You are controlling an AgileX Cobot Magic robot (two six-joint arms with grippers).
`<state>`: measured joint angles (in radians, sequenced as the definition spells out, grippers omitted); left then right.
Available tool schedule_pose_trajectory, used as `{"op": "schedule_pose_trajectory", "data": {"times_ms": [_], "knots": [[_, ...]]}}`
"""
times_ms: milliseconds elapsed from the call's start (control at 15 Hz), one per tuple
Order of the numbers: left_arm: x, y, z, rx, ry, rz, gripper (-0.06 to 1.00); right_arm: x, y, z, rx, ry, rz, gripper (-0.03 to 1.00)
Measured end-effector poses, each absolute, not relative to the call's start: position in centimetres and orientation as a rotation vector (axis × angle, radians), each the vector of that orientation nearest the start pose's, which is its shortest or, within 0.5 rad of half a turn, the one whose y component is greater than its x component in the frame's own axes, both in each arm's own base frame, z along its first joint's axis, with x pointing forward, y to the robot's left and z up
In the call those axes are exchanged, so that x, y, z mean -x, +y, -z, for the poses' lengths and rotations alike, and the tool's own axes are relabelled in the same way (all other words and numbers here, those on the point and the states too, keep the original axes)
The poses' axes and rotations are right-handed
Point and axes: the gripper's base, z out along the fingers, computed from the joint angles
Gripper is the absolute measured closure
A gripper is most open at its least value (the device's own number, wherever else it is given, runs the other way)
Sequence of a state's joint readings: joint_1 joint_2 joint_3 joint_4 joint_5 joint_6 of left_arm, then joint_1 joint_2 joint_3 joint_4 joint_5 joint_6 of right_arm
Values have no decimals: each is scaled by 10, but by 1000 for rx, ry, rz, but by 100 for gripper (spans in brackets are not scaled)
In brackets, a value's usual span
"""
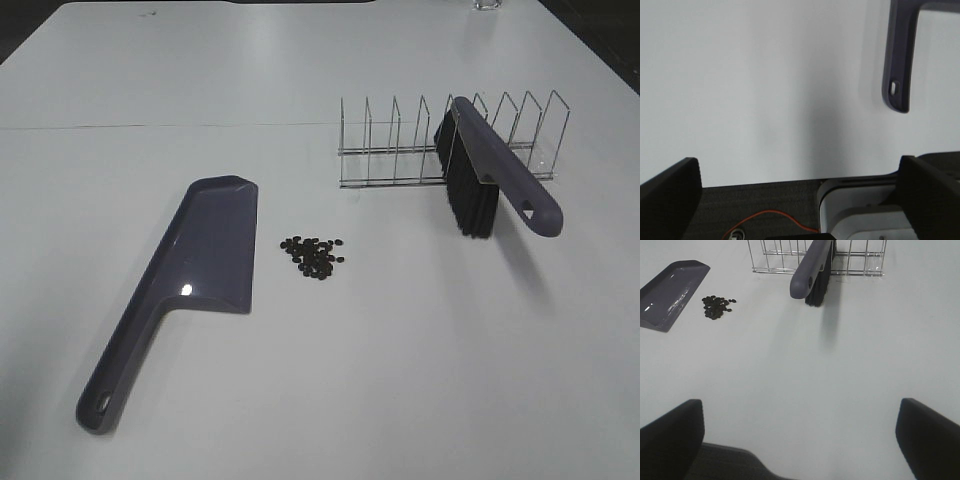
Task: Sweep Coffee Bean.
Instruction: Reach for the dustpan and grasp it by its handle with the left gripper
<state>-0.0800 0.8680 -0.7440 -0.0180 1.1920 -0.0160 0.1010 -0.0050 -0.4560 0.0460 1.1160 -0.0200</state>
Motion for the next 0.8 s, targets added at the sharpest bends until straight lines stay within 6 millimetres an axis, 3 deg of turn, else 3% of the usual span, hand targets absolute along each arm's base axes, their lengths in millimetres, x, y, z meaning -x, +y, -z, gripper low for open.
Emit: {"op": "schedule_pose_trajectory", "data": {"times_ms": [133, 400, 467, 600, 800], "knots": [[-149, -32, -279, -206, 2822, 86, -3, 4, 3, -261, 132, 2135, -103, 3], [-186, -65, -243, -235, 2891, 116, -3, 4, 3, -261, 132, 2135, -103, 3], [-205, -79, -215, -248, 2953, 103, -3, 4, 3, -261, 132, 2135, -103, 3], [-223, -91, -189, -232, 2999, 90, -3, 4, 3, -261, 132, 2135, -103, 3], [-253, -112, -169, -232, 3000, 94, -3, 4, 3, -261, 132, 2135, -103, 3]]}}
